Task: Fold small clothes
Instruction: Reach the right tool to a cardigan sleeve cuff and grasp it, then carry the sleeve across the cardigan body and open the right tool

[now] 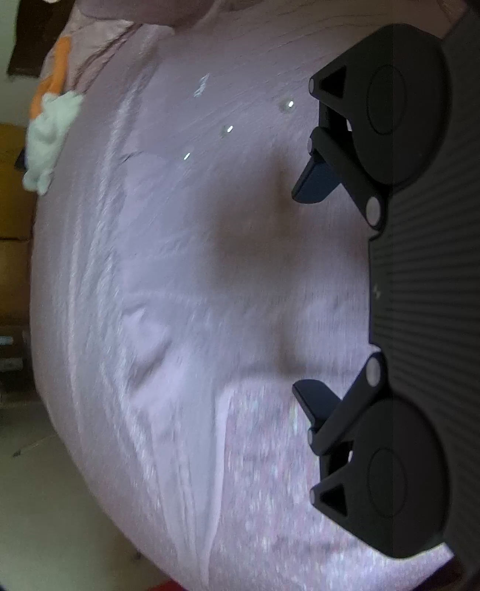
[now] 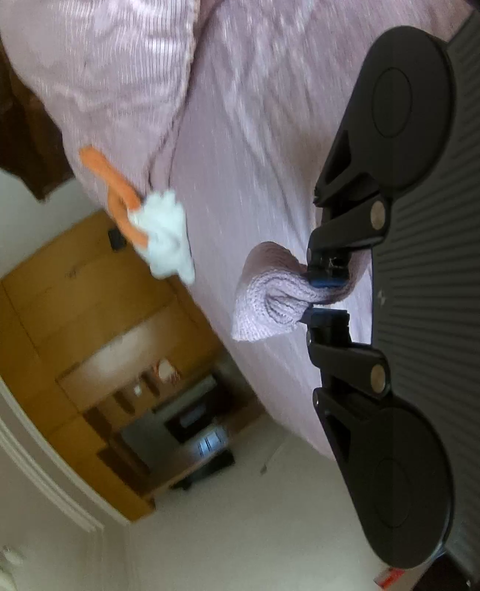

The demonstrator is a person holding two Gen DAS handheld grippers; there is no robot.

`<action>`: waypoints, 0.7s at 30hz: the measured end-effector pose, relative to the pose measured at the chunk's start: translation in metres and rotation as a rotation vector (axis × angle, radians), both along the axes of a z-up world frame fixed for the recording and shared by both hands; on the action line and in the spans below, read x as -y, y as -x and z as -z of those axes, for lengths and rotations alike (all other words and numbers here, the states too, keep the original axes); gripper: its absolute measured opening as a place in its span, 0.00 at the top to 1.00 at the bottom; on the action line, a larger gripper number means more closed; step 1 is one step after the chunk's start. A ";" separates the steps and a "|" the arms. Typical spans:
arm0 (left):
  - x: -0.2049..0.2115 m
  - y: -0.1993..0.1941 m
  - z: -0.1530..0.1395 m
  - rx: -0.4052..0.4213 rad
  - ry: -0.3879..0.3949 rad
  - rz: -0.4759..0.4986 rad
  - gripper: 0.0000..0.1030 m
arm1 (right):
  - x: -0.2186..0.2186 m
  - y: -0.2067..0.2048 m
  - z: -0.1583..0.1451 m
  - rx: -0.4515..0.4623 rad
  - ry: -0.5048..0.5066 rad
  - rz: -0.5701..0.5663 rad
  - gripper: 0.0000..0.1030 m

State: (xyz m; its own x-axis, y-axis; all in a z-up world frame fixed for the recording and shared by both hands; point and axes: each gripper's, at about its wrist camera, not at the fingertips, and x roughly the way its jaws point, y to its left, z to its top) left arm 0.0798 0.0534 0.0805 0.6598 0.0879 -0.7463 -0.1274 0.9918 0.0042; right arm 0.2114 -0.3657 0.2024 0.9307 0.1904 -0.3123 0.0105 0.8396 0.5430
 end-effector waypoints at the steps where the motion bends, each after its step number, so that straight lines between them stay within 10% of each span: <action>1: -0.009 0.005 -0.003 0.004 0.013 -0.012 0.00 | -0.016 0.000 -0.005 0.008 0.007 -0.020 0.88; 11: -0.081 0.036 -0.010 0.056 0.131 -0.124 0.00 | -0.197 0.001 0.013 -0.024 0.075 -0.196 0.88; 21: -0.104 0.055 0.011 0.042 0.127 -0.169 0.00 | -0.306 0.006 0.109 -0.169 0.205 -0.336 0.88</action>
